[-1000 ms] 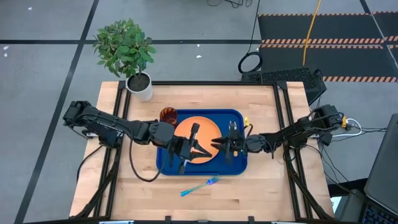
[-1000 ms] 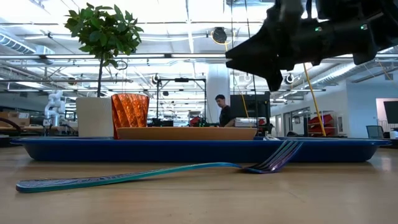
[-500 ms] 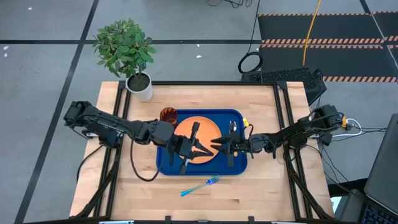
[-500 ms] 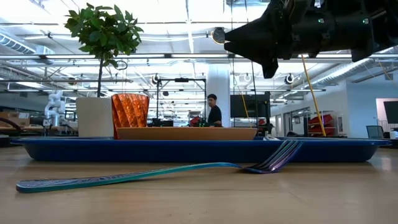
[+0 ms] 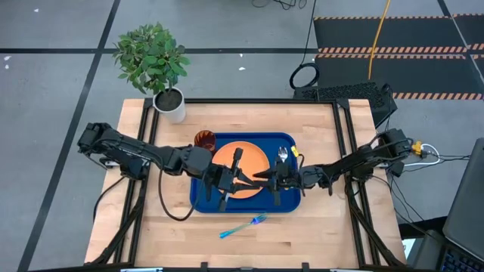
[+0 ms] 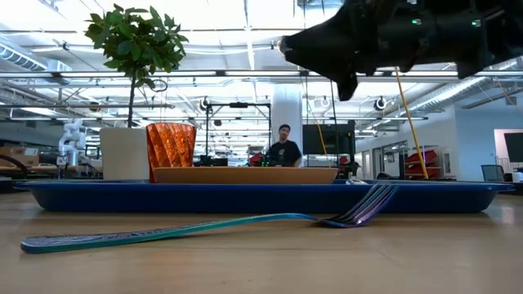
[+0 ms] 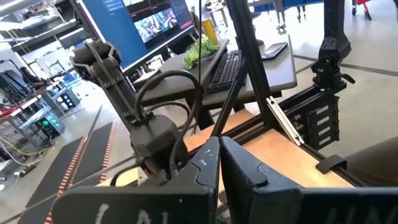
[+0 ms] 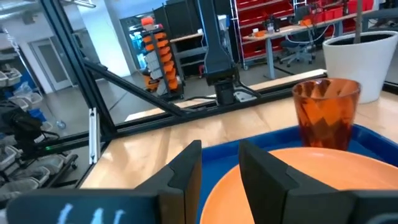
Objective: Pick and place plate/cup/fork/spoon on tray
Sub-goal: Put the fork on the serving tray to the right of the plate
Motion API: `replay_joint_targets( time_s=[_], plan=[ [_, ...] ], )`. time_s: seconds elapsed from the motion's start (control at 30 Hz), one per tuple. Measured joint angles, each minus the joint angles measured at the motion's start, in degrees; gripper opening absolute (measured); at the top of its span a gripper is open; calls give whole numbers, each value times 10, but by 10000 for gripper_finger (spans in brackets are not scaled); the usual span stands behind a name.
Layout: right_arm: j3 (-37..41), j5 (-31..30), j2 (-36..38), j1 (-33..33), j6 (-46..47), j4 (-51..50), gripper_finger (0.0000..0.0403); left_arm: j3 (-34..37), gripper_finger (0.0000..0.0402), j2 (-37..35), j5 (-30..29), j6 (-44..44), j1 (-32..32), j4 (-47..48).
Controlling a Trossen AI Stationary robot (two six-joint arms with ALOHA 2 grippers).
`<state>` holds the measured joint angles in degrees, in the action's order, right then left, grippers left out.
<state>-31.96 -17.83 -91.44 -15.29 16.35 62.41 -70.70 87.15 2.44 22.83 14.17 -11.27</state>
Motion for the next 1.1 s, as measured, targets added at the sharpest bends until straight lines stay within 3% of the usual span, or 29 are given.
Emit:
replay_joint_targets(
  time_s=[0.33,1.1],
  plan=[
    [-51,0,-107,9,11,0,100,0,19,0,0,0,0,8],
    [-51,-1,-107,18,15,19,100,0,19,0,-1,-7,0,8]
  ],
)
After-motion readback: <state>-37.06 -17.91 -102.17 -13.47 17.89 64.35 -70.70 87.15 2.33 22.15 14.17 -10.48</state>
